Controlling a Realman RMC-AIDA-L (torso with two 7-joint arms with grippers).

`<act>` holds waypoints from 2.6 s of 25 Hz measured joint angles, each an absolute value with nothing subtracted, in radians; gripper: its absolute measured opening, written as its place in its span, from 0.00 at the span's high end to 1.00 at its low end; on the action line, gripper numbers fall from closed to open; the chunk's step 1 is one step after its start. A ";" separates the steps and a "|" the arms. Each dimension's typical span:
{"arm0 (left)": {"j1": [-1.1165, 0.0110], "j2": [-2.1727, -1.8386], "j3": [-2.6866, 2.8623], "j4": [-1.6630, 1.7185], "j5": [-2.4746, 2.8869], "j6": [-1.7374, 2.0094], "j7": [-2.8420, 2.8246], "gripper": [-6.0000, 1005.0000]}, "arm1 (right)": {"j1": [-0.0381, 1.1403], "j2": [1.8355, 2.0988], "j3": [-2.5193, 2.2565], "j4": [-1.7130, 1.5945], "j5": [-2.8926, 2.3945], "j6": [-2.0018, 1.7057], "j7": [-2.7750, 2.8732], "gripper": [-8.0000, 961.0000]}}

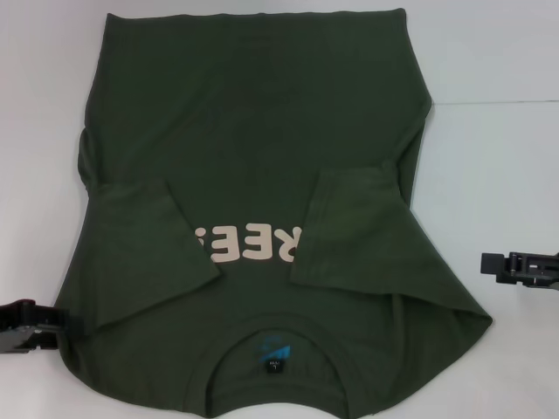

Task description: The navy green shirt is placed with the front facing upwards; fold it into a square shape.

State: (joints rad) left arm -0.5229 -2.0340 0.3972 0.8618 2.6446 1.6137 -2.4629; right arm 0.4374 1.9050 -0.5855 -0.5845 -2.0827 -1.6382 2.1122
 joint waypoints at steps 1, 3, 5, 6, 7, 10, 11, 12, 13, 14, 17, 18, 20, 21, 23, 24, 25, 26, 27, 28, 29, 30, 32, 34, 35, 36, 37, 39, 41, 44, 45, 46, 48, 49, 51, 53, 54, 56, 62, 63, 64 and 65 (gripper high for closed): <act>-0.524 -2.034 0.398 0.862 2.645 1.613 -2.462 0.32 | 0.438 1.905 -0.585 -0.584 -2.082 -1.639 2.112 0.07; -0.524 -2.034 0.409 0.862 2.646 1.610 -2.465 0.42 | 0.439 1.905 -0.584 -0.584 -2.082 -1.640 2.112 0.07; -0.525 -2.034 0.419 0.862 2.651 1.606 -2.470 0.52 | 0.440 1.905 -0.584 -0.584 -2.081 -1.641 2.112 0.07; -0.526 -2.034 0.421 0.862 2.657 1.604 -2.473 0.55 | 0.440 1.905 -0.584 -0.584 -2.082 -1.641 2.112 0.07; -0.527 -2.034 0.421 0.862 2.662 1.604 -2.474 0.58 | 0.440 1.905 -0.584 -0.584 -2.082 -1.641 2.112 0.07; -0.529 -2.034 0.422 0.862 2.667 1.602 -2.478 0.67 | 0.440 1.905 -0.584 -0.584 -2.081 -1.641 2.113 0.07; -0.529 -2.034 0.423 0.862 2.668 1.601 -2.478 0.70 | 0.440 1.905 -0.584 -0.584 -2.081 -1.641 2.113 0.07; -0.529 -2.034 0.423 0.863 2.669 1.600 -2.478 0.73 | 0.440 1.905 -0.584 -0.584 -2.081 -1.641 2.113 0.07; -0.529 -2.034 0.423 0.863 2.669 1.600 -2.478 0.76 | 0.439 1.905 -0.584 -0.584 -2.081 -1.641 2.114 0.07; -0.529 -2.034 0.423 0.866 2.669 1.600 -2.478 0.80 | 0.439 1.905 -0.584 -0.585 -2.082 -1.641 2.115 0.07; -0.525 -2.035 0.423 0.873 2.669 1.600 -2.476 0.89 | 0.441 1.902 -0.590 -0.588 -2.089 -1.642 2.126 0.07; -0.523 -2.035 0.423 0.874 2.669 1.600 -2.475 0.91 | 0.442 1.899 -0.592 -0.590 -2.094 -1.642 2.135 0.07; -0.522 -2.035 0.423 0.876 2.669 1.600 -2.473 0.95 | 0.447 1.886 -0.594 -0.601 -2.109 -1.646 2.172 0.07; -0.521 -2.036 0.423 0.879 2.669 1.601 -2.472 0.97 | 0.451 1.879 -0.594 -0.612 -2.119 -1.652 2.204 0.07; -0.520 -2.036 0.423 0.887 2.669 1.605 -2.469 0.97 | 0.459 1.864 -0.595 -0.641 -2.142 -1.664 2.277 0.07; -0.519 -2.037 0.423 0.889 2.669 1.607 -2.467 0.97 | 0.465 1.858 -0.595 -0.666 -2.160 -1.673 2.324 0.07; -0.519 -2.037 0.423 0.890 2.667 1.608 -2.465 0.97 | 0.473 1.852 -0.595 -0.696 -2.181 -1.680 2.376 0.07; -0.519 -2.037 0.423 0.891 2.666 1.609 -2.463 0.97 | 0.480 1.850 -0.595 -0.718 -2.201 -1.686 2.416 0.07; -0.519 -2.037 0.423 0.891 2.664 1.610 -2.462 0.97 | 0.489 1.846 -0.595 -0.740 -2.225 -1.690 2.454 0.07; -0.519 -2.036 0.423 0.891 2.662 1.611 -2.460 0.97 | 0.505 1.840 -0.595 -0.764 -2.265 -1.693 2.502 0.07; -0.519 -2.036 0.423 0.891 2.662 1.612 -2.458 0.97 | 0.518 1.835 -0.595 -0.770 -2.294 -1.696 2.525 0.07; -0.519 -2.036 0.423 0.891 2.662 1.612 -2.458 0.97 | 0.533 1.829 -0.595 -0.775 -2.327 -1.699 2.545 0.07; -0.521 -2.035 0.421 0.892 2.661 1.618 -2.447 0.97 | 0.571 1.825 -0.595 -0.773 -2.402 -1.704 2.570 0.07; -0.524 -2.034 0.417 0.893 2.659 1.623 -2.441 0.97 | 0.613 1.838 -0.596 -0.763 -2.485 -1.701 2.579 0.07; -0.525 -2.034 0.416 0.893 2.658 1.624 -2.439 0.97 | 0.613 1.838 -0.596 -0.763 -2.485 -1.701 2.579 0.07; -0.526 -2.034 0.415 0.893 2.656 1.625 -2.436 0.97 | 0.624 1.847 -0.596 -0.755 -2.505 -1.697 2.577 0.07; -0.525 -2.034 0.415 0.893 2.653 1.625 -2.436 0.97 | 0.632 1.856 -0.597 -0.747 -2.523 -1.687 2.574 0.07; -0.525 -2.034 0.414 0.893 2.648 1.626 -2.435 0.96 | 0.644 1.872 -0.601 -0.731 -2.551 -1.671 2.571 0.07; -0.525 -2.034 0.414 0.893 2.647 1.626 -2.435 0.96 | 0.655 1.883 -0.618 -0.714 -2.569 -1.653 2.569 0.07; -0.525 -2.034 0.413 0.893 2.647 1.626 -2.435 0.96 | 0.664 1.891 -0.639 -0.699 -2.573 -1.633 2.569 0.07; -0.525 -2.034 0.413 0.893 2.647 1.626 -2.435 0.96 | 0.667 1.893 -0.643 -0.694 -2.573 -1.627 2.569 0.07; -0.525 -2.034 0.413 0.893 2.646 1.626 -2.435 0.96 | 0.670 1.895 -0.645 -0.690 -2.572 -1.621 2.569 0.07; -0.526 -2.034 0.412 0.893 2.646 1.625 -2.435 0.96 | 0.675 1.901 -0.645 -0.687 -2.571 -1.613 2.569 0.07; -0.527 -2.034 0.413 0.893 2.646 1.625 -2.435 0.96 | 0.678 1.906 -0.645 -0.686 -2.571 -1.612 2.569 0.07; -0.529 -2.034 0.413 0.893 2.646 1.623 -2.435 0.96 | 0.682 1.912 -0.646 -0.680 -2.574 -1.603 2.569 0.07; -0.531 -2.034 0.413 0.892 2.646 1.619 -2.436 0.96 | 0.684 1.915 -0.647 -0.669 -2.576 -1.597 2.569 0.07; -0.531 -2.034 0.413 0.892 2.646 1.619 -2.436 0.96 | 0.685 1.917 -0.649 -0.663 -2.577 -1.594 2.569 0.07; -0.531 -2.034 0.412 0.891 2.645 1.617 -2.436 0.96 | 0.685 1.918 -0.657 -0.658 -2.577 -1.585 2.569 0.07; -0.533 -2.034 0.412 0.889 2.636 1.615 -2.436 0.96 | 0.684 1.924 -0.678 -0.655 -2.578 -1.569 2.573 0.07; -0.533 -2.034 0.412 0.889 2.635 1.615 -2.436 0.96 | 0.684 1.925 -0.680 -0.653 -2.578 -1.568 2.573 0.07; -0.533 -2.034 0.412 0.889 2.634 1.615 -2.436 0.96 | 0.685 1.927 -0.682 -0.651 -2.578 -1.567 2.573 0.07; -0.533 -2.034 0.412 0.889 2.634 1.615 -2.436 0.96 | 0.685 1.929 -0.683 -0.650 -2.578 -1.566 2.573 0.07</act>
